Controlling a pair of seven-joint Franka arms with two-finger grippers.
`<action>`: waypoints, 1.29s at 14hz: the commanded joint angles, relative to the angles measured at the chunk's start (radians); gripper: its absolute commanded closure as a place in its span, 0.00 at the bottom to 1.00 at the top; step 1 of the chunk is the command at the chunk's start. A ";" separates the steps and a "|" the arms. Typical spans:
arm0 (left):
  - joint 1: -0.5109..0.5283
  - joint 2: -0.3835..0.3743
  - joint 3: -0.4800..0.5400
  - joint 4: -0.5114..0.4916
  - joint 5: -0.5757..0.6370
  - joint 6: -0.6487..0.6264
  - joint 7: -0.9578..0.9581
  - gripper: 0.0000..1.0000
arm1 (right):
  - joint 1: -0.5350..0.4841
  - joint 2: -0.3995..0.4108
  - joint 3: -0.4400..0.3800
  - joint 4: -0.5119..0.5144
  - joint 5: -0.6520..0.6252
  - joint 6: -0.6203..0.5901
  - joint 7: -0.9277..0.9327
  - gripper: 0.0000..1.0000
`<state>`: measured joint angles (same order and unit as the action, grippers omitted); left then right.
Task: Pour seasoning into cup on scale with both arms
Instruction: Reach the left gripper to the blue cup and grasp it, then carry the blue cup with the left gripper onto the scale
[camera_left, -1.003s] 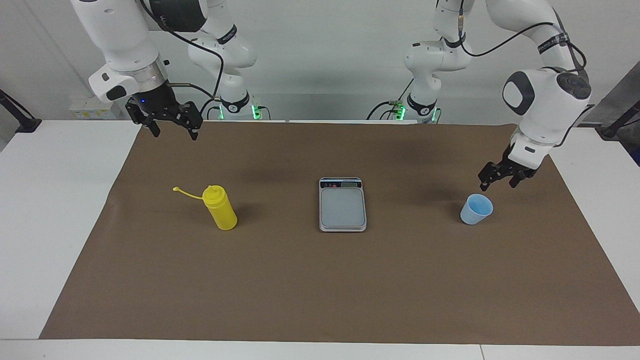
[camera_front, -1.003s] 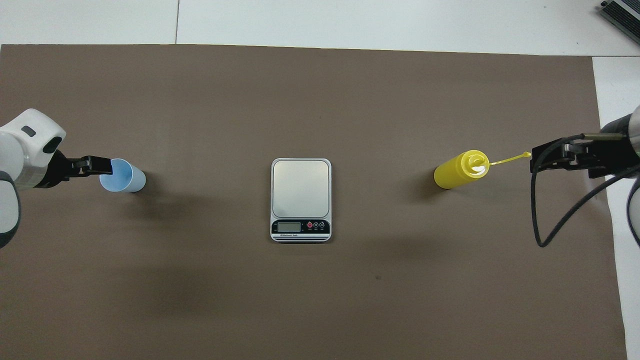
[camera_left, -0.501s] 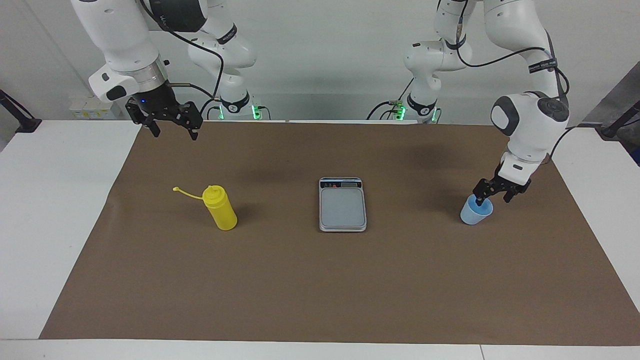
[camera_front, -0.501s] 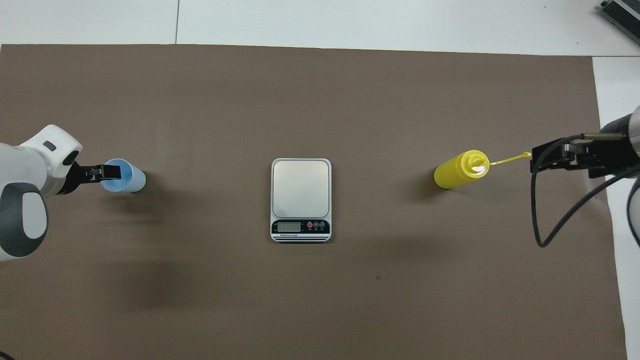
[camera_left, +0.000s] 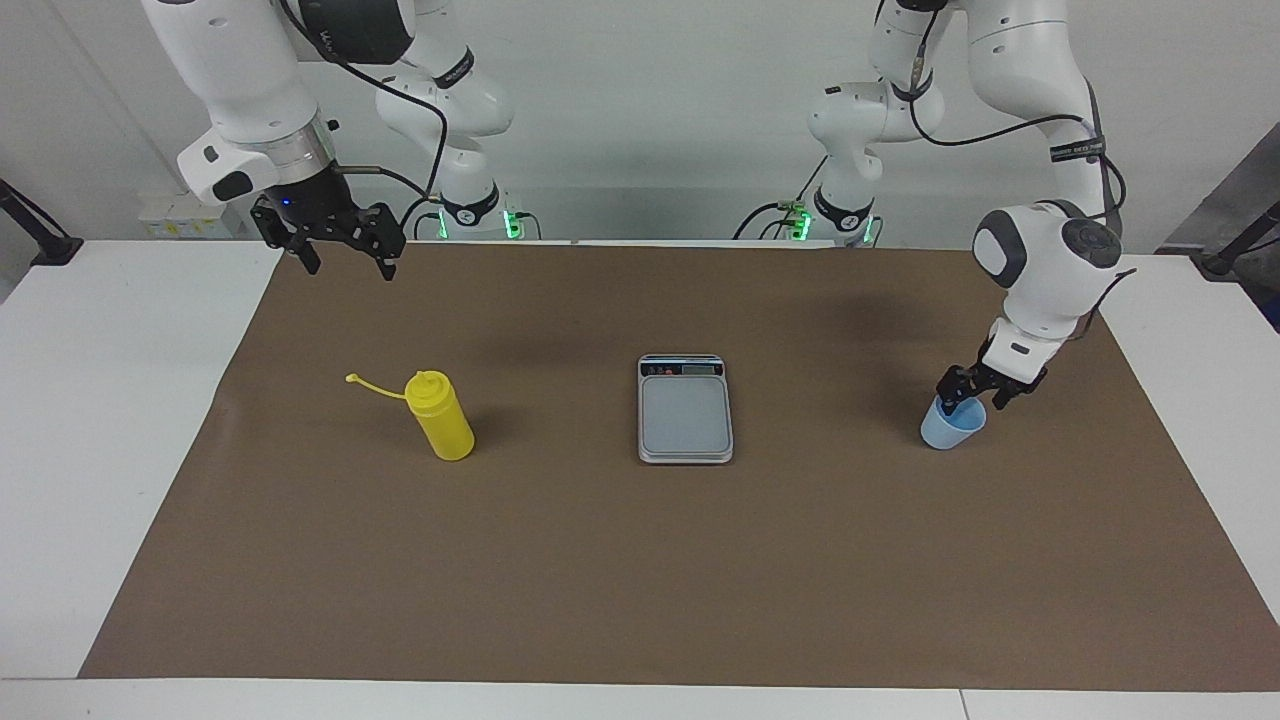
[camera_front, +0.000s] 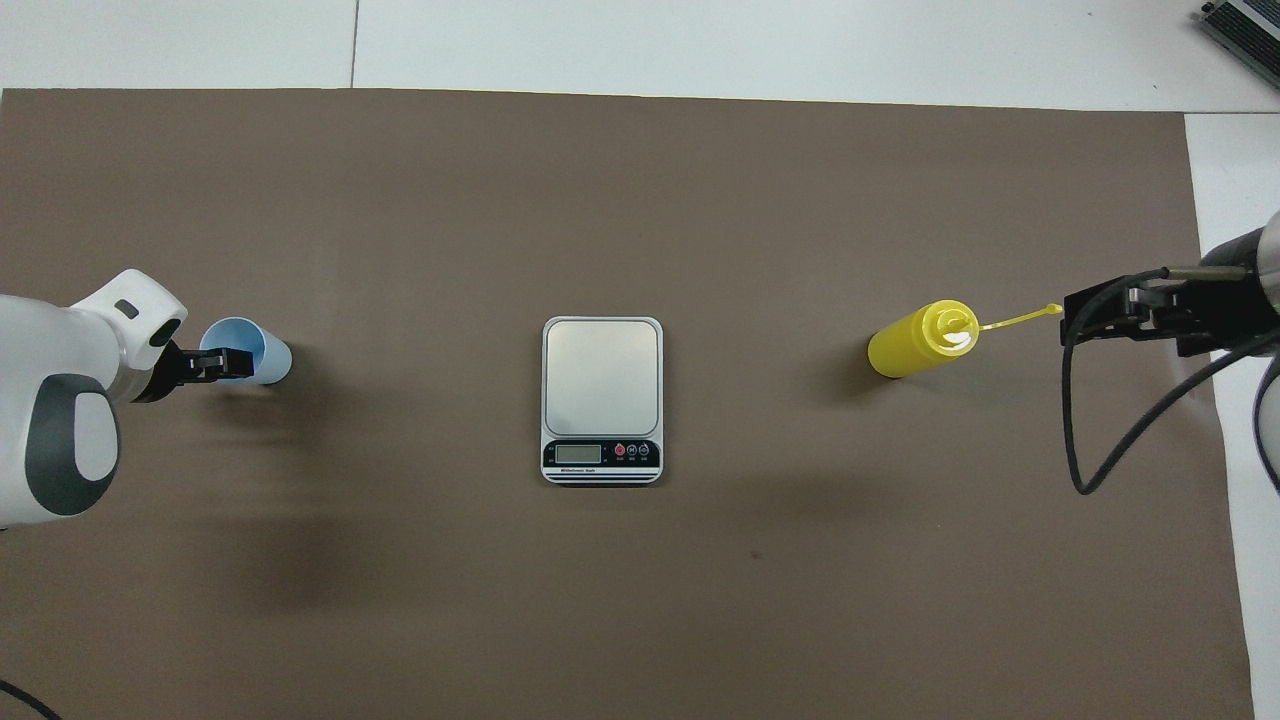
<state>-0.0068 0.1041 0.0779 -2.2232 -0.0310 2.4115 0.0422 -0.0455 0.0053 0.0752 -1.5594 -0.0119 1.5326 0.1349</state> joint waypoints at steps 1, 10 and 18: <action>-0.024 -0.011 0.003 -0.009 -0.007 -0.009 0.010 0.82 | -0.010 -0.025 0.009 -0.028 -0.003 0.004 0.012 0.00; -0.087 0.029 0.002 0.170 -0.007 -0.167 -0.190 1.00 | -0.010 -0.025 0.009 -0.028 -0.003 0.004 0.012 0.00; -0.137 0.055 -0.191 0.349 0.026 -0.311 -0.675 1.00 | -0.011 -0.025 0.009 -0.028 -0.003 0.004 0.012 0.00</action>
<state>-0.1390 0.1364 -0.0600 -1.9344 -0.0286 2.1502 -0.5162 -0.0455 0.0053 0.0752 -1.5594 -0.0119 1.5326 0.1349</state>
